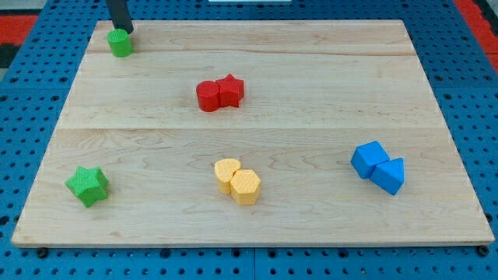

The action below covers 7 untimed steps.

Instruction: Push the green circle towards the center left

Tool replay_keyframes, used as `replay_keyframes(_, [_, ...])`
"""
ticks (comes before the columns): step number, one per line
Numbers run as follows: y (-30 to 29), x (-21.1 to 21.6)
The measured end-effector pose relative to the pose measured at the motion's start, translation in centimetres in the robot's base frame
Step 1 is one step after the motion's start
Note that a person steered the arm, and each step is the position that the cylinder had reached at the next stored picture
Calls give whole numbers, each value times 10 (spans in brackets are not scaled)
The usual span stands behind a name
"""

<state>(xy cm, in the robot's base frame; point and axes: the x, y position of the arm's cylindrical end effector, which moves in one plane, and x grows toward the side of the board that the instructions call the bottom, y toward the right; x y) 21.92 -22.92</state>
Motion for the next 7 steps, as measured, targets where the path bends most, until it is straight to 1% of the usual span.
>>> replay_keyframes(1, [23, 15])
replay_keyframes(2, [21, 22])
replay_keyframes(3, [-13, 22])
replay_keyframes(4, [-32, 30])
replay_keyframes(5, [-1, 44])
replay_keyframes(6, [16, 63])
replay_keyframes(7, [-8, 81])
